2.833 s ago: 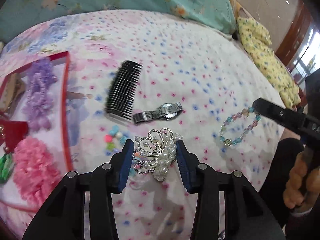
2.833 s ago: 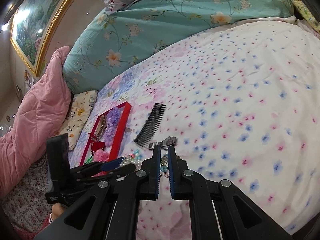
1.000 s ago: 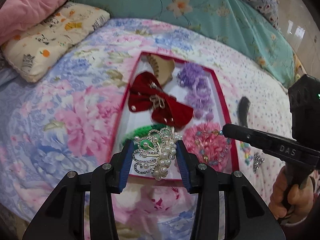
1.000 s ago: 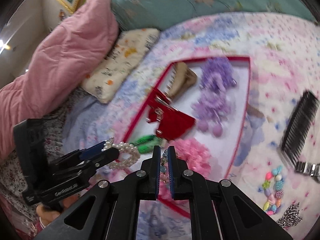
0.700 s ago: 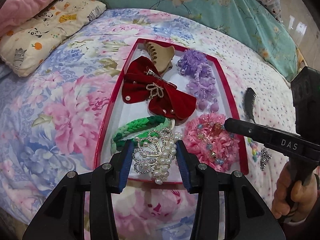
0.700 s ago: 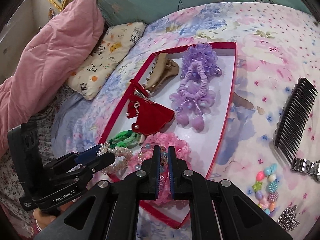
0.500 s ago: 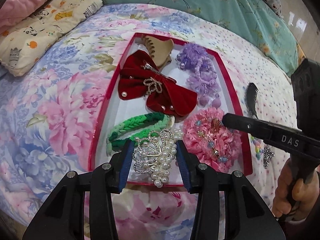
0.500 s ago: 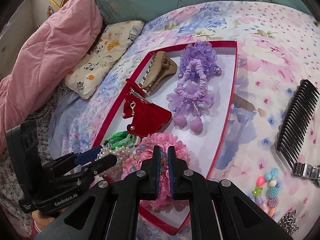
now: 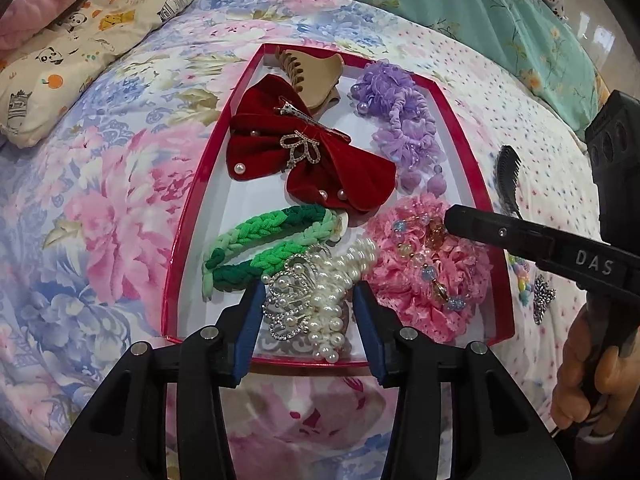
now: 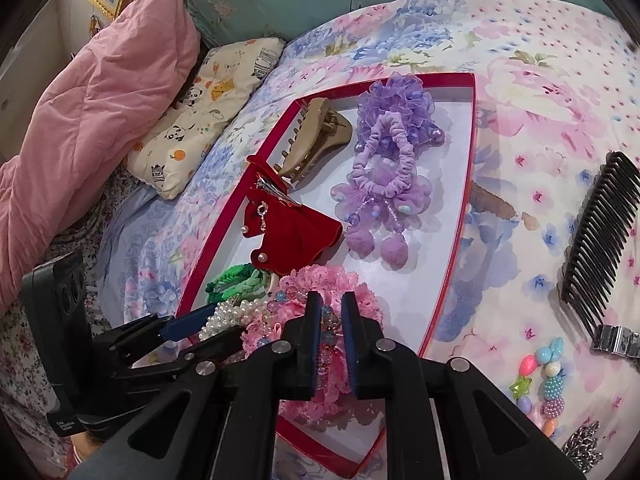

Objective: Organize jewelry
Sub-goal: 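Carry the pearl brooch and bead bracelet into the tray and open both grippers, then move the right gripper to the black comb and close on it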

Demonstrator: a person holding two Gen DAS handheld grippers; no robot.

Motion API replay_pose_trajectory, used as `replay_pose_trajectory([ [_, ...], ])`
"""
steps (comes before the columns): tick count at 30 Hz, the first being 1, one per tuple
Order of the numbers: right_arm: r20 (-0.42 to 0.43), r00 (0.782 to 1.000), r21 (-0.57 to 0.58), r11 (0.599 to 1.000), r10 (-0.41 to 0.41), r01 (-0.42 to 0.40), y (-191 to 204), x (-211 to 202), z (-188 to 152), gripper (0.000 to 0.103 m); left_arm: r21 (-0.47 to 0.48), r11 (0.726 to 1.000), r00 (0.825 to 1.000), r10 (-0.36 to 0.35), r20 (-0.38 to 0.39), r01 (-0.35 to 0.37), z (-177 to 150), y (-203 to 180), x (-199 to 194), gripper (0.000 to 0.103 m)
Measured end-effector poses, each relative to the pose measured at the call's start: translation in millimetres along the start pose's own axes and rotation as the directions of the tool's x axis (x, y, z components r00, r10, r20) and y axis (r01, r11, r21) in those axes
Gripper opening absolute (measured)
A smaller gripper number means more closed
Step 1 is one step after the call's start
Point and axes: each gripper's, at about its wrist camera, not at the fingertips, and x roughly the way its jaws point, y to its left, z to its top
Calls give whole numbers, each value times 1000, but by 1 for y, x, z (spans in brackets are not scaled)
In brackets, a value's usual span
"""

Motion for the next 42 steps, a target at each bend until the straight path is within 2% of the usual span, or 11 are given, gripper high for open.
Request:
replay_pose_trajectory([
  [4, 12, 1000, 11, 1000, 17, -17, -1, -6, -1, 35, 4, 1000, 1000, 4, -1, -4, -1, -2, -1, 48],
  [8, 24, 999, 17, 1000, 22, -22, -1, -12, -1, 40, 0, 1000, 1000, 9, -4, -9, -2, -3, -3, 54],
  [11, 31, 999, 26, 999, 26, -26, -2, -17, -1, 41, -12, 1000, 1000, -1, -1, 1, -3, -3, -6, 62],
  [22, 127, 992, 94, 995, 21, -33, -24, -68, -6, 44, -16, 1000, 1000, -14, 4, 14, -5, -8, -11, 65],
  [34, 225, 969, 241, 970, -99, 43, -95, -132, -18, 44, -50, 998, 997, -28, 69, 32, -2, -11, -36, 65],
  [42, 235, 960, 319, 945, -154, 73, -134, -150, -32, 44, 3, 995, 991, -96, 94, 96, 6, -49, -52, 67],
])
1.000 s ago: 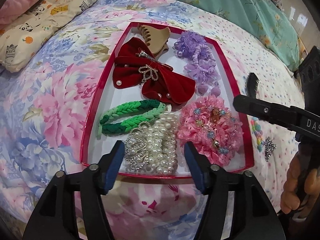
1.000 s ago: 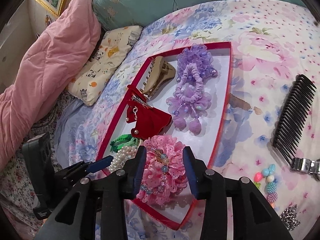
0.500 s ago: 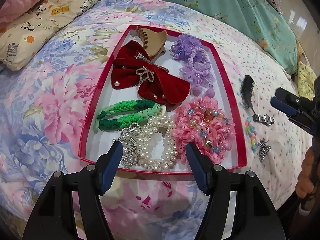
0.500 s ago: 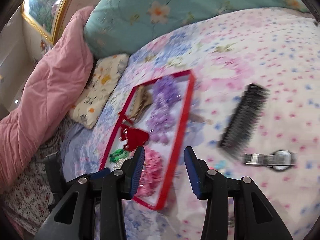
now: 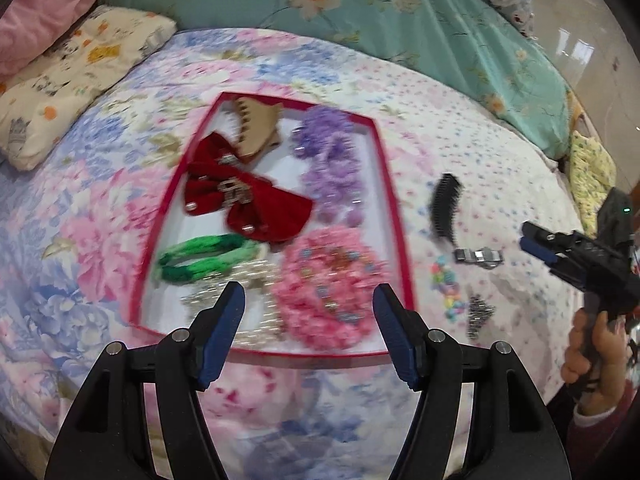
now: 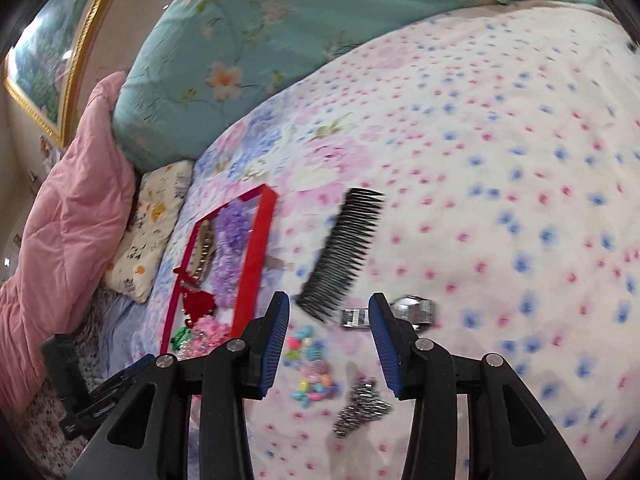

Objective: Organize jewelry
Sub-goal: 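Move the right gripper to the black comb and close on it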

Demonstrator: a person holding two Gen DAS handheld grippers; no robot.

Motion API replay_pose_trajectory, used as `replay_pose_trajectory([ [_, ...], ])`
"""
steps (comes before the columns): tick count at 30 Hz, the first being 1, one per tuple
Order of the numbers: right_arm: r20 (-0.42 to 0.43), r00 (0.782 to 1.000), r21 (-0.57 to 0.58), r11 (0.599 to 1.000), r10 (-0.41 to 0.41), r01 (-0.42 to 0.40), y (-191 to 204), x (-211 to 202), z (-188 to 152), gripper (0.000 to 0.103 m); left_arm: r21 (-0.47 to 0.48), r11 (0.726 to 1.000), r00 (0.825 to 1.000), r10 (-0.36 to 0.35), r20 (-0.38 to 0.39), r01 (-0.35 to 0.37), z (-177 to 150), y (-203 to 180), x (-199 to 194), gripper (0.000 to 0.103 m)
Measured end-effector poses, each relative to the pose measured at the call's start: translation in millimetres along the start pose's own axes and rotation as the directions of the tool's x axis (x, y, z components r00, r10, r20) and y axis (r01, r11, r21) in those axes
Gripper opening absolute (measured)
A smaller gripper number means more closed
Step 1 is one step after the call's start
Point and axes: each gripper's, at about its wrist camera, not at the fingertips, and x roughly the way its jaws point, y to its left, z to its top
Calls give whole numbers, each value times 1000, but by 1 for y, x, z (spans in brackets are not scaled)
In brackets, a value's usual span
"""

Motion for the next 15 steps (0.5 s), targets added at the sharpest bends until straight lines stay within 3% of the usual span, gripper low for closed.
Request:
replay_pose_trajectory([
  [7, -24, 1000, 29, 1000, 0, 1, -14, 12, 1, 44, 61, 996, 998, -57, -28, 58, 4, -42, 10, 69],
  [15, -98, 995, 8, 1000, 15, -14, -9, 61, 15, 46, 130, 983, 988, -118, -96, 130, -7, -87, 30, 69],
])
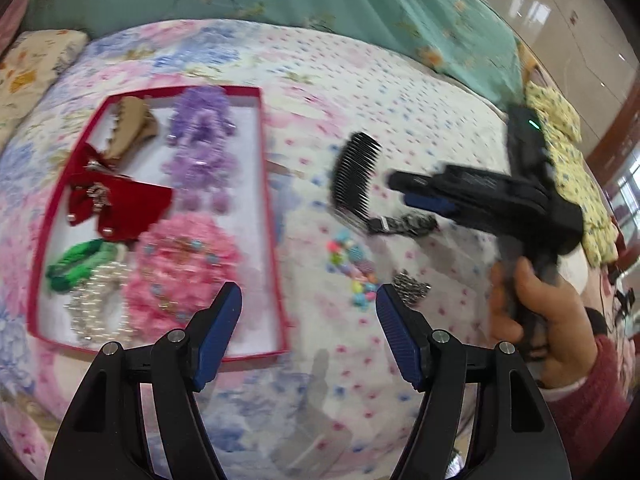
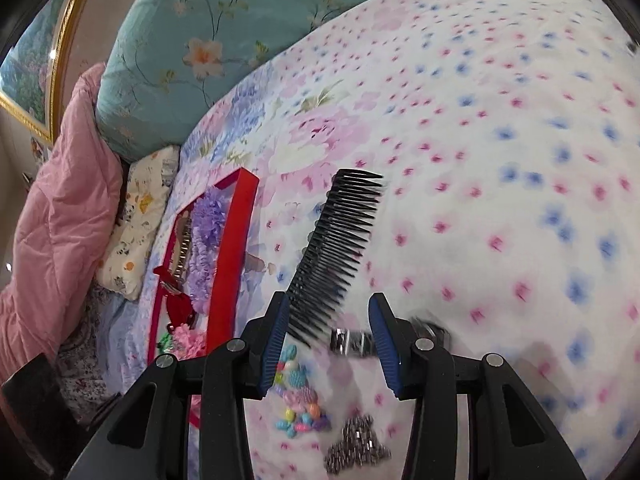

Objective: Organize jewelry
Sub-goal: 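Move the right gripper to the black comb and close on it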

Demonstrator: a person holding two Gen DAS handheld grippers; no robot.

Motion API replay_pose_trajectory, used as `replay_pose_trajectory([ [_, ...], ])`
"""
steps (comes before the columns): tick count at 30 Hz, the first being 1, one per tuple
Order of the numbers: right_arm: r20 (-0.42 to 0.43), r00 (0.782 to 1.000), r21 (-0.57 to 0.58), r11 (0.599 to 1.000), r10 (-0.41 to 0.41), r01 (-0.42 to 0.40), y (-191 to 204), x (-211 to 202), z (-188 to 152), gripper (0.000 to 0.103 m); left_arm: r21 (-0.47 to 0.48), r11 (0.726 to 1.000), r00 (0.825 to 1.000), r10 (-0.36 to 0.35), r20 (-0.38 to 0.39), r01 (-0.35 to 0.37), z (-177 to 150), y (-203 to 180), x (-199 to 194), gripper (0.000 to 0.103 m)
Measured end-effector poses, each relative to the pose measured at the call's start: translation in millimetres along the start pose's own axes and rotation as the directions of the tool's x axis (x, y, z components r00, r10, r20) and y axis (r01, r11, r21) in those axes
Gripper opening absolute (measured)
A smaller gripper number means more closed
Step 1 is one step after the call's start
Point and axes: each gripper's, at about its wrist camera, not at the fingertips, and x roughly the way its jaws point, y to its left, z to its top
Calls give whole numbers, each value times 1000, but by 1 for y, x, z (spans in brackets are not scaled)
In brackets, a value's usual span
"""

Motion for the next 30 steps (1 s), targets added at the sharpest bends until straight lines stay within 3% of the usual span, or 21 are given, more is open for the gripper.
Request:
replay_pose_trajectory([
  [2, -23, 1000, 2, 1000, -1, 1, 1, 13, 3, 56, 8, 1000, 1000, -9, -10, 9, -2, -6, 4, 69],
  [8, -48, 998, -52, 998, -39, 37, 16, 45, 8, 68, 8, 1000, 998, -26, -54, 26, -7, -11, 18, 69],
  [13, -42, 996, -126, 989, -81, 75, 32, 63, 19, 71, 25, 999, 997, -22, -68, 24, -10, -16, 24, 72],
  [15, -28, 991, -190, 974, -135, 127, 39, 68, 20, 64, 30, 999, 997, -24, -69, 26, -7, -19, 25, 72],
  [16, -17, 984, -223, 960, -178, 170, 41, 68, 20, 48, 32, 999, 997, -30, -69, 32, -7, -21, 26, 72],
  [18, -14, 983, -243, 954, -183, 174, 40, 67, 19, 48, 43, 998, 997, -38, -65, 41, -4, -25, 26, 72],
  [20, -10, 984, -247, 954, -180, 172, 38, 61, 18, 41, 56, 998, 997, -38, -66, 42, -2, -30, 28, 72],
  [21, -9, 986, -236, 958, -169, 162, 36, 57, 18, 31, 61, 997, 997, -40, -69, 45, -1, -33, 30, 72],
  [22, -16, 988, -222, 964, -156, 149, 34, 54, 19, 6, 65, 997, 996, -45, -73, 49, -1, -36, 33, 72],
  [23, -21, 990, -198, 972, -137, 130, 30, 47, 20, 0, 71, 996, 996, -47, -79, 53, 0, -38, 36, 72],
  [26, -18, 994, -176, 979, -111, 107, 23, 35, 19, 0, 79, 995, 993, -50, -106, 59, 0, -46, 50, 72],
  [30, -59, 998, -99, 995, -38, 32, 5, 33, 23, 10, 94, 995, 993, -10, -121, 22, 0, -59, 70, 72],
])
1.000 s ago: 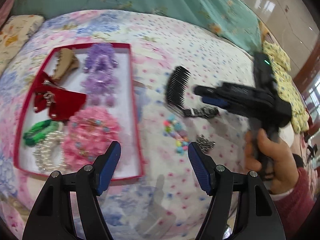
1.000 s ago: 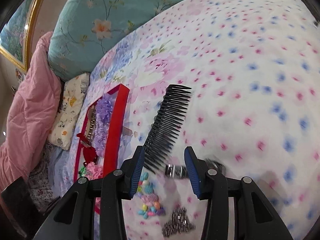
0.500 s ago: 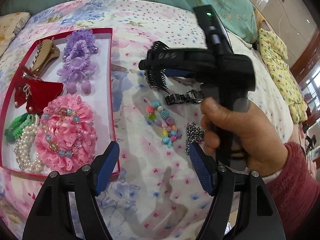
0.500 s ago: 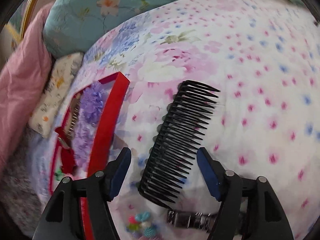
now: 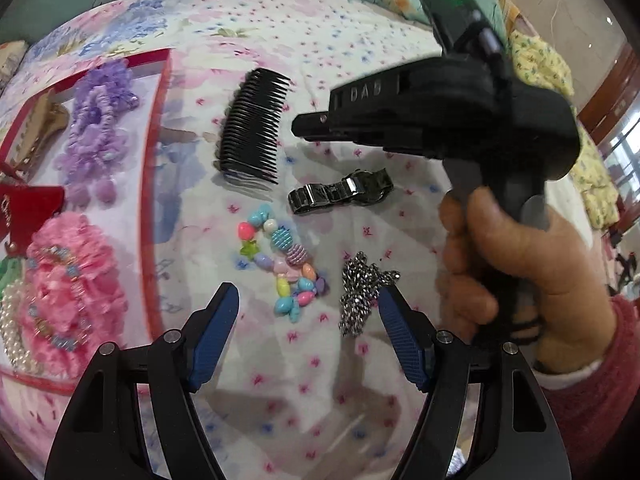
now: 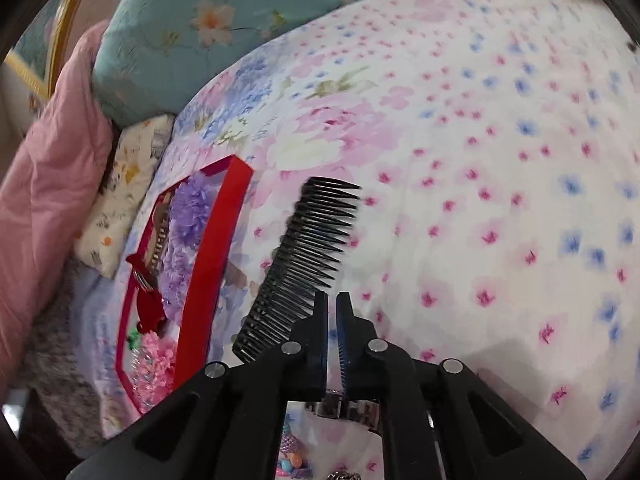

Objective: Organize jewelry
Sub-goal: 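Move the right gripper to the black comb and close on it, then grasp the pastel bead strand with the left gripper while the right lifts the comb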

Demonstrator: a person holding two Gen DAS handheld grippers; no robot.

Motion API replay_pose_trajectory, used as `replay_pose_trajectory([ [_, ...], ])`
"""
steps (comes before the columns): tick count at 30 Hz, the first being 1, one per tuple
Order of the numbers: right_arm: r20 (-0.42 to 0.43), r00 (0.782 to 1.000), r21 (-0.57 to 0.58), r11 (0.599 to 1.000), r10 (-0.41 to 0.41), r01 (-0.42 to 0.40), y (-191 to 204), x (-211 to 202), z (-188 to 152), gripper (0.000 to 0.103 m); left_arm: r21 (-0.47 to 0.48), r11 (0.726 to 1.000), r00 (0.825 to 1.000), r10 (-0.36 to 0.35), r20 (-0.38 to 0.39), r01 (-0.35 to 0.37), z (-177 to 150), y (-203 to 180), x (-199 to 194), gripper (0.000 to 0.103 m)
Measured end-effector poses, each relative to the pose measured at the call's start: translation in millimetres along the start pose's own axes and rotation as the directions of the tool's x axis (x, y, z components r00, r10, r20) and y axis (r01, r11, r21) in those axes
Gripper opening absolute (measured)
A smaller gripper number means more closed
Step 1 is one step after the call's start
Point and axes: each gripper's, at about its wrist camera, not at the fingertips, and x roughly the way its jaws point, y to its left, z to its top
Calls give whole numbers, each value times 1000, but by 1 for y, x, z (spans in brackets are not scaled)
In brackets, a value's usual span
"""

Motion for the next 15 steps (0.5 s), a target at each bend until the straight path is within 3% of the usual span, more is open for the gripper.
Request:
replay_pose_trajectory([
  [1, 2, 1000, 19, 1000, 12, -12, -5, 0, 2, 17, 1, 1000, 1000, 7, -6, -7, 1, -1, 4, 71],
  [3, 18, 1000, 43, 999, 25, -26, -10, 2, 7, 44, 2, 1000, 999, 27, -35, -26, 3, -4, 18, 69],
  [4, 28, 999, 48, 998, 40, -42, -12, 2, 10, 51, 9, 999, 999, 42, -30, -42, 3, -5, 21, 60],
  [6, 35, 998, 48, 997, 52, -53, -13, 5, 18, 51, 19, 997, 997, 68, -21, -68, 4, -5, 27, 53],
  [7, 36, 998, 41, 998, 46, -48, -12, 7, 23, 51, 22, 997, 997, 74, -13, -73, 5, -4, 27, 45],
  [8, 37, 999, 29, 999, 40, -41, -10, 9, 28, 51, 24, 996, 996, 85, -11, -85, 6, -3, 28, 31],
  [10, 27, 999, 10, 999, 35, -35, -9, 20, 38, 51, 20, 997, 997, 75, -13, -74, 9, 1, 28, 17],
  [13, 19, 999, -9, 1000, 26, -26, -8, 31, 46, 51, 11, 999, 999, 43, -15, -43, 10, 5, 26, 13],
  [15, 11, 1000, -44, 999, 2, -2, -2, 34, 48, 35, 14, 999, 999, 35, -11, -35, 9, 5, 22, 13],
])
